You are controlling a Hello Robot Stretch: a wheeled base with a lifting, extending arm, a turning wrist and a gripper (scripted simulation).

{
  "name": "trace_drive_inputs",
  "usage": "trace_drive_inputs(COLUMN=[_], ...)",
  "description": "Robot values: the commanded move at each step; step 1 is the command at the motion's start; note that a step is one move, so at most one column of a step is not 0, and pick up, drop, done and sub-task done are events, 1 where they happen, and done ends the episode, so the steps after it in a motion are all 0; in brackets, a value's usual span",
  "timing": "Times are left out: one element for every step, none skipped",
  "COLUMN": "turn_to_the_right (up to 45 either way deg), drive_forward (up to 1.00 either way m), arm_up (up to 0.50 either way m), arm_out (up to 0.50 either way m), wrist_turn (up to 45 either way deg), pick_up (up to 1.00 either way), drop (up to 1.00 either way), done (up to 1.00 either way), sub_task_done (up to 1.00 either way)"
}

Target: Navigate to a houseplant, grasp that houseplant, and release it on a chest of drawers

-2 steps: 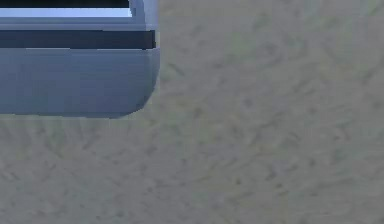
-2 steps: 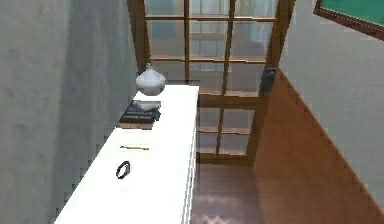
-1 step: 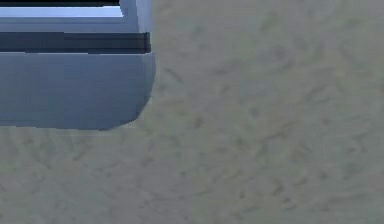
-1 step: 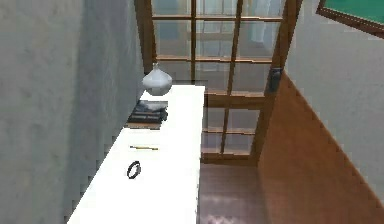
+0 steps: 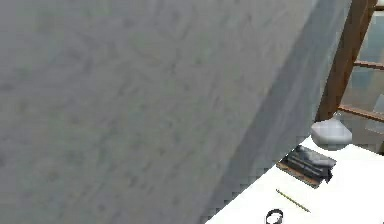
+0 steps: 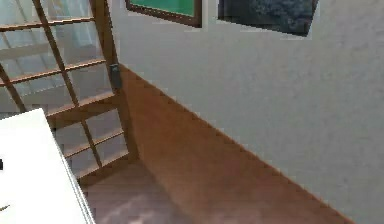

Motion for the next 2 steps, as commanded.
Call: trace_drive_inputs(turn_to_the_right=[45.0, 45.0], drive_forward=[0.0, 0.0], arm_up=[0.0, 0.0], arm_out=[0.0, 0.0], wrist_turn=[0.0, 0.0], pick_up=[0.0, 0.0], drop=[0.0, 0.0], done=[0.0, 0.0], sub_task_done=[0.0, 0.0])
